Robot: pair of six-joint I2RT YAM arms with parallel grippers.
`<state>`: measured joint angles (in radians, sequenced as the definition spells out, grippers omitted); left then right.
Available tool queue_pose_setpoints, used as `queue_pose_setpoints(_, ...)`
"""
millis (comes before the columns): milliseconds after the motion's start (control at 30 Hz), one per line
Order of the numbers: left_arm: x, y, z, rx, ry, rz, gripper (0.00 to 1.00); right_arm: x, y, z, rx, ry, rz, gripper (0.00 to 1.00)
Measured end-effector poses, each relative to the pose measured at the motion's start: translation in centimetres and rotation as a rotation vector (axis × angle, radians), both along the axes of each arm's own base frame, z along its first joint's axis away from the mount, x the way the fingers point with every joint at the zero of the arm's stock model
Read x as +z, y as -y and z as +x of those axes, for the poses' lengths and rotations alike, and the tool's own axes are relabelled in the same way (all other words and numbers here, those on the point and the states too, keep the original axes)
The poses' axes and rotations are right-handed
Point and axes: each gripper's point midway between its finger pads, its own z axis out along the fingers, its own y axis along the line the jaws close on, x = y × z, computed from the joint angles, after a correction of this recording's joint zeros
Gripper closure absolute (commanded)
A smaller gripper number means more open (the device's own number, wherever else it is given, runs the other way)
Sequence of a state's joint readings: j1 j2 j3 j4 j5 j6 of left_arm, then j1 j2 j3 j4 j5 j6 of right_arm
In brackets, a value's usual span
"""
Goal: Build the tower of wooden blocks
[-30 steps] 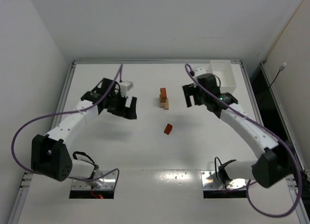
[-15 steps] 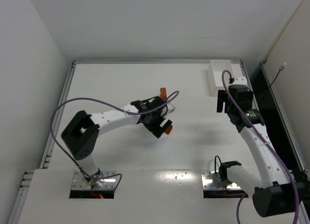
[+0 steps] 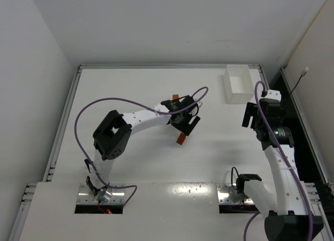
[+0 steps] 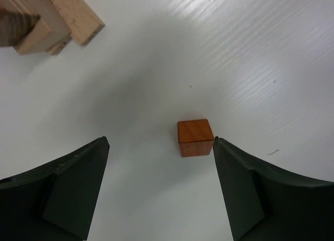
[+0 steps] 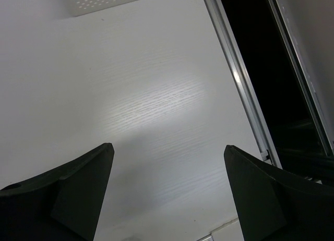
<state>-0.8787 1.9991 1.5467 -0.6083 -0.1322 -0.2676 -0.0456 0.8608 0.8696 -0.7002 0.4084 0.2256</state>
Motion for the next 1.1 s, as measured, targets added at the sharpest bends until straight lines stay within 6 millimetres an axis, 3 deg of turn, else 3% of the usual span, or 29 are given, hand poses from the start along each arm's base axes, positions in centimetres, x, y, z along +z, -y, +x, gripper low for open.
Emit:
queue_pose_setpoints(167,0.4,1.4,0.3,-0.01,0.007,-0.018,0.22,-0.6,-0.3,0.0,0.012,-0.01,0.014,0.16)
queue_pose_setpoints(533,-0.5,1.3,-1.7,-0.046,-0.049,0.011,0.29,-1.3,-0.2,0.4,0.009,-0.029,0.021,0.16)
queue_pose_setpoints(1100,-1.8,1.8,-3.5,-0.093,-0.124,0.001,0.63,-1.4,0.7,0.2,-0.014,-0.033,0.032,0.18)
